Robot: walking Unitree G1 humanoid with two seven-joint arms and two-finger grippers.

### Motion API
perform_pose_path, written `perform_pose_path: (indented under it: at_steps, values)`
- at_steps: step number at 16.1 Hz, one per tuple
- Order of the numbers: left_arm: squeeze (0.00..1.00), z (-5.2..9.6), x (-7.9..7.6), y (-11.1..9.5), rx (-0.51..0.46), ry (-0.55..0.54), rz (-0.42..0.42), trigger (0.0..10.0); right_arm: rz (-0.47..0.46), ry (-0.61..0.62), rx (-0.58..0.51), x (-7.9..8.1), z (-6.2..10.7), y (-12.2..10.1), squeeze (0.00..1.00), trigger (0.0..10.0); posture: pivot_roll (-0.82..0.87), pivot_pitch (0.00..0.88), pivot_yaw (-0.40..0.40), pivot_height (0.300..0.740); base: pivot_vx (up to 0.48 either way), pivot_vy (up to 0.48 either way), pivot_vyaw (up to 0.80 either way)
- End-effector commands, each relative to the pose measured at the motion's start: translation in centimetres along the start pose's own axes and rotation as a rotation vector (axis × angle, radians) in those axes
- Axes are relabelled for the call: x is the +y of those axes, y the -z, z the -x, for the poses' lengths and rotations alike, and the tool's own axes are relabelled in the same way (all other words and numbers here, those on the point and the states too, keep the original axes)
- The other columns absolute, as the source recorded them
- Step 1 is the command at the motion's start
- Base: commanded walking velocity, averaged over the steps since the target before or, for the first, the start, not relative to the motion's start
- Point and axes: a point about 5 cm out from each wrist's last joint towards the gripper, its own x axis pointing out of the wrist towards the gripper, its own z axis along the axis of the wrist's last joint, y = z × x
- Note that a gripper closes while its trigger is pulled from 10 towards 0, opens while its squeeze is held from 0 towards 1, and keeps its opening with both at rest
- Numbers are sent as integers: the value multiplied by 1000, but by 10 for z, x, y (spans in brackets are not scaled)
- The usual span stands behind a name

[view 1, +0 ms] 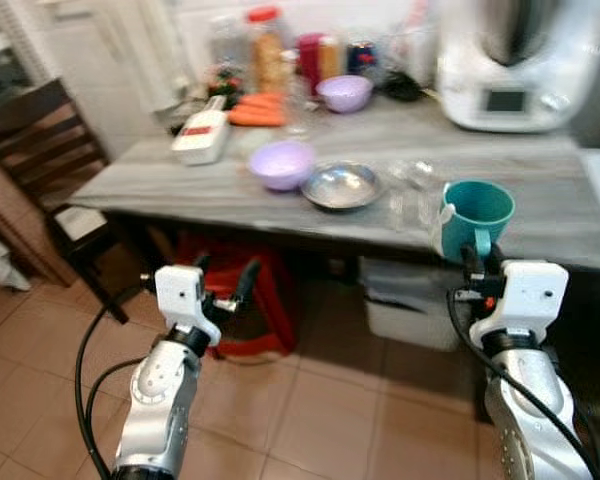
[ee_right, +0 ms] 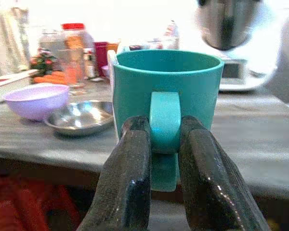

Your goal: Setting the table

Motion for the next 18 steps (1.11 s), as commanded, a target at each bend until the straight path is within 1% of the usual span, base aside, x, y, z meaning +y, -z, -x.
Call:
perform_pose_path:
  at_steps: [1,3,5,8,11,14,16,18]
  values:
    - [0,3,11,-2,8,-35,-12,10000,-19,-20,-21,8,-2,-6,0,10000,-158,0,122,740,442,0,0]
    - [0,2,8,-3,8,-30,-4,10000,-26,-21,-15,8,-3,-5,0,10000,-156,0,121,740,444,0,0]
    - [0,1,5,-4,5,-16,5,10000,-28,-24,-13,10,-4,-5,0,10000,-156,0,118,740,441,0,-800]
    - [0,1,5,-4,7,-16,8,10000,-34,-25,-19,10,-5,-6,0,10000,-156,0,118,740,440,0,-756]
    - [0,1,4,-4,7,-18,8,10000,-32,-31,-22,12,-6,-7,0,10000,-156,0,118,740,442,0,0]
    - [0,2,7,-7,-5,-65,-16,10000,-23,-44,-27,13,-7,-8,0,10000,-155,0,117,740,339,0,0]
    - [0,5,11,-8,-13,-89,-24,10000,-14,-56,-31,14,-7,-9,0,10000,-154,0,114,740,0,0,0]
    - [0,13,14,-9,-14,-84,-41,10000,-12,-64,-38,15,-8,-10,0,10000,-153,0,110,740,0,0,0]
